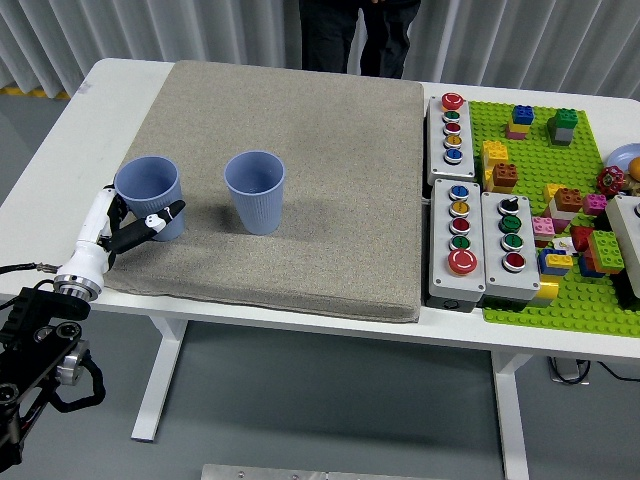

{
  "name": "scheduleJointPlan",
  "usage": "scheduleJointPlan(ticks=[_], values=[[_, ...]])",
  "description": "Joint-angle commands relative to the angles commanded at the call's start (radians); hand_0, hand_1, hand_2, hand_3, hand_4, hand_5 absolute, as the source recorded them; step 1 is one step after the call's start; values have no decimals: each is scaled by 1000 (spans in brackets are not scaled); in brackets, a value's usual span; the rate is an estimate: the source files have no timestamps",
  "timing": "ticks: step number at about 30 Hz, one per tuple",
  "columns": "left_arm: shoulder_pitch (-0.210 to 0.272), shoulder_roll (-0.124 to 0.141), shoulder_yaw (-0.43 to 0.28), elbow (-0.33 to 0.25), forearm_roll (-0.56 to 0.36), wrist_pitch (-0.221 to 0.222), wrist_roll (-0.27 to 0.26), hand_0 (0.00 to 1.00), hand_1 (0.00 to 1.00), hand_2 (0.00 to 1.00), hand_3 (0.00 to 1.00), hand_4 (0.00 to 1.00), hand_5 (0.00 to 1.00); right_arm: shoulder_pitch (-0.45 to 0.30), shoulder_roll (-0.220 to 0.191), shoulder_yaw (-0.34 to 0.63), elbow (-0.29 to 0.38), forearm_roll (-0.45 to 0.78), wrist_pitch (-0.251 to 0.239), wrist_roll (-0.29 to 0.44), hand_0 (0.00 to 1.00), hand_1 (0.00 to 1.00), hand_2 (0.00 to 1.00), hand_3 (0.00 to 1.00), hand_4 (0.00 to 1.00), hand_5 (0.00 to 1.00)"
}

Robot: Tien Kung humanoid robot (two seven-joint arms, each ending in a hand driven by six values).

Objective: Pick cup pour cup place

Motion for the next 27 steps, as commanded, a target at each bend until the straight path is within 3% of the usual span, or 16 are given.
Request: scheduleJointPlan(ticks=[15, 16, 24, 27], values=[[47, 2, -62, -21, 36, -25, 15, 845, 859, 998, 998, 976, 407, -6, 1, 4, 0, -10, 0, -2, 722, 689, 737, 697, 313, 274], [52, 2, -70, -25, 39, -25, 16, 898, 916, 998, 998, 986, 424, -7, 1, 5, 0, -11, 0, -2, 722, 689, 737, 694, 316, 273], [152, 10, -176, -141, 78, -31, 29, 915, 928, 998, 998, 998, 451, -10, 1, 11, 0, -20, 2, -3, 722, 689, 736, 694, 317, 272], [194, 9, -250, -204, 91, -31, 36, 915, 928, 998, 998, 998, 451, -9, 1, 15, 0, -25, 2, -3, 722, 689, 736, 694, 317, 272]])
